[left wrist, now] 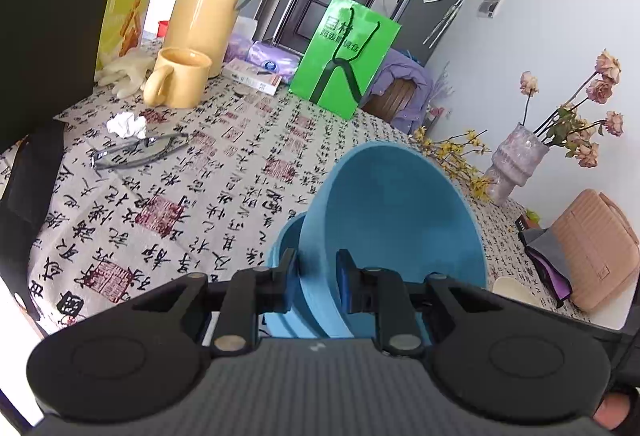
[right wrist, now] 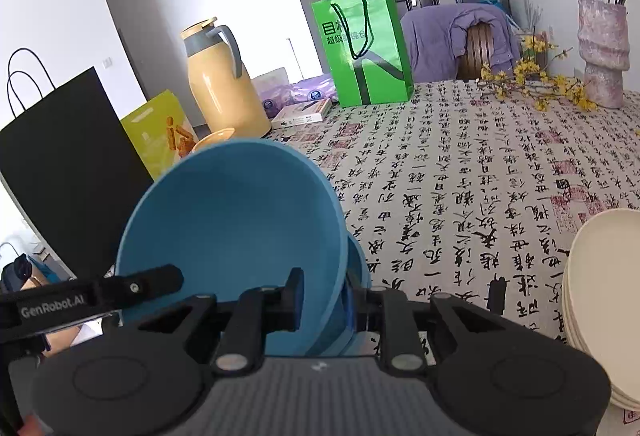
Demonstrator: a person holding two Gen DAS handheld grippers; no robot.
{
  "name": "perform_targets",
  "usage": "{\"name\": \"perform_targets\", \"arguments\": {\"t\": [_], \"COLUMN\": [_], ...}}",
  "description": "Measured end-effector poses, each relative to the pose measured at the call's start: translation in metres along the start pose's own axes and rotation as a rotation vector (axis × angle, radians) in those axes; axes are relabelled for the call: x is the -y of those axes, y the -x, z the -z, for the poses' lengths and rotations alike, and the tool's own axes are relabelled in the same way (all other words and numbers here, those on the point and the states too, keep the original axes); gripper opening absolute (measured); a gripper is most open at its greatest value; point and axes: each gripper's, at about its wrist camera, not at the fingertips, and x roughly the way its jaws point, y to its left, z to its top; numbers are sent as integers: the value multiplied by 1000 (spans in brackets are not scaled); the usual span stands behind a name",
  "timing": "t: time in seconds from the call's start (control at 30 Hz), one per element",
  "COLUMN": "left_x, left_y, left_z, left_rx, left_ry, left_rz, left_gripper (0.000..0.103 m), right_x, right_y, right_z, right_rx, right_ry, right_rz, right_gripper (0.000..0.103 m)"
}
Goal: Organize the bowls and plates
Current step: 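Lower the bowl into the nested bowls and open both tools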
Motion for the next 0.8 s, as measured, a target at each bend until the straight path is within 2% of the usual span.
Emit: {"name": "perform_targets", "arguments": {"t": [0.2, 0.43, 0.63, 0.73, 0.8], "left_x": [-3, -2, -4, -2, 1], "left_y": [-1, -1, 2, 5, 7], "left_z": [0, -1, -3, -5, -6], "left_rx": [8, 11, 29, 43, 58], "left_ry": [-19, -29, -27, -30, -40], "left_rz": [-3, -4, -14, -24, -25], "left_gripper": [24, 24, 26, 30, 35], "right_x": [-8, -8, -3, 3, 9], "right_y": [0, 0, 4, 8, 13], "right_z": [4, 5, 4, 3, 2], "right_rx": [32, 32, 46, 64, 82], "right_ry": [60, 86, 75, 59, 45], "right_rz": [52, 54, 50, 58, 52], "right_gripper": [29, 30, 40, 44, 48]}}
